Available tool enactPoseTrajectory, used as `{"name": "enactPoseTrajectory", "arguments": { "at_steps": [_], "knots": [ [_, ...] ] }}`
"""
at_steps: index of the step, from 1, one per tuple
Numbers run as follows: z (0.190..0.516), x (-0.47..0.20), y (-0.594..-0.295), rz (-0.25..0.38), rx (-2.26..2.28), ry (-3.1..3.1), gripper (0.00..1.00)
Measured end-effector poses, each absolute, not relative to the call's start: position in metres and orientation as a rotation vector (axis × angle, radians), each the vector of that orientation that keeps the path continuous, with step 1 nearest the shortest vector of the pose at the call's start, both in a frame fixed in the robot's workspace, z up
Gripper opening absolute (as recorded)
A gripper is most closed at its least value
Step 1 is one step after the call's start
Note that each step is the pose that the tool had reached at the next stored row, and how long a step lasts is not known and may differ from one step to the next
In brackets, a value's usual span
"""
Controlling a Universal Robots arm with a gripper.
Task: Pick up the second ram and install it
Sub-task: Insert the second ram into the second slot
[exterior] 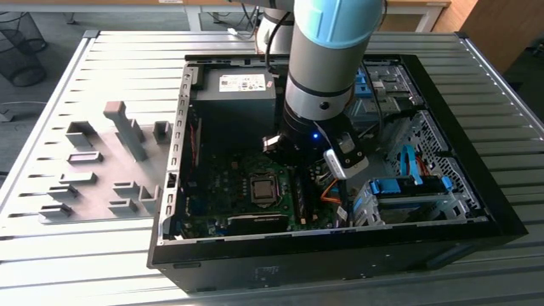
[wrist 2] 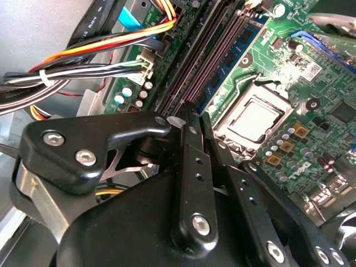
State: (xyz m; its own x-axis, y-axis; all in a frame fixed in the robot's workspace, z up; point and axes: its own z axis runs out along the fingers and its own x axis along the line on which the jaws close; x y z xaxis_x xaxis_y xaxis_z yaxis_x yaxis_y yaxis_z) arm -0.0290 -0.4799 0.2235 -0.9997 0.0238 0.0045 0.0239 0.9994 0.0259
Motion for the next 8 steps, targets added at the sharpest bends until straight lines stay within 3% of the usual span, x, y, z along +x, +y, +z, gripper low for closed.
{"name": "enactPoseTrajectory", "arguments": {
  "at_steps": [8],
  "knots": [
    [0.2208,-0.0284,-0.4799,-0.041,-0.037,-3.137,0.14]
  ]
}}
